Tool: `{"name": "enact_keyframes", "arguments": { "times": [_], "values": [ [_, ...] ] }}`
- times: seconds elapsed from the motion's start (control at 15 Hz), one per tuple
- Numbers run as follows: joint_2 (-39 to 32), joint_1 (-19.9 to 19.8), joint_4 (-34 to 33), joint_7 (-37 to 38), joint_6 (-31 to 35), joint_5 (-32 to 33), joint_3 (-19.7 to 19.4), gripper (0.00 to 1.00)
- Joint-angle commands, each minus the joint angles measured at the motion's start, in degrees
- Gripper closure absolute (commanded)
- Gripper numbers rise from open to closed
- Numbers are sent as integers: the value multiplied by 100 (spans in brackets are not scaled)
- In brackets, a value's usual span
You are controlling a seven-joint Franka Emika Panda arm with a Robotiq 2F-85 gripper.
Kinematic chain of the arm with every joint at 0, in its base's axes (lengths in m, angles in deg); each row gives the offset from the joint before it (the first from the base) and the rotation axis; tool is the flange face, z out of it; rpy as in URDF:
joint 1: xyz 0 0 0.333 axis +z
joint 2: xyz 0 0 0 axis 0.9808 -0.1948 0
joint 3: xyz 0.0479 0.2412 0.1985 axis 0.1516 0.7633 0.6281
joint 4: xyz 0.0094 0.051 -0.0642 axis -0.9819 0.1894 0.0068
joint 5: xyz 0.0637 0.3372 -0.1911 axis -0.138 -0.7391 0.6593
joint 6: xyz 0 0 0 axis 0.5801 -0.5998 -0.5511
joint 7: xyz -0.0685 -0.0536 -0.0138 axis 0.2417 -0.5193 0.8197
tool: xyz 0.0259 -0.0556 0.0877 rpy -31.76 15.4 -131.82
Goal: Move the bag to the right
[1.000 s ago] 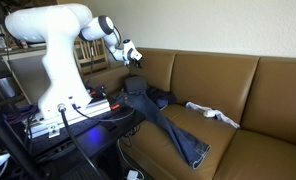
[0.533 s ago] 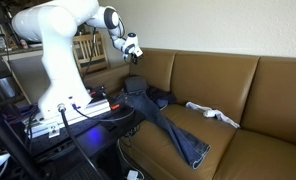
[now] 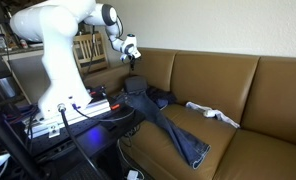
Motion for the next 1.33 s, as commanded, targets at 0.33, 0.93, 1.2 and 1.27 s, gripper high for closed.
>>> {"name": "enact_keyframes", "arguments": {
  "times": [0.33,0.93,1.2,1.27],
  "values": [
    [-893,1221,-647,917,-94,659,-545,0],
    [-1700,1999,-1667,1774,-4,1452,-1713,0],
    [-1568,2114,-1676,1827,-19,1836,-1921,0],
    [-1567,2119,-1673,1843,-38,1913,-1962,0]
  ]
}}
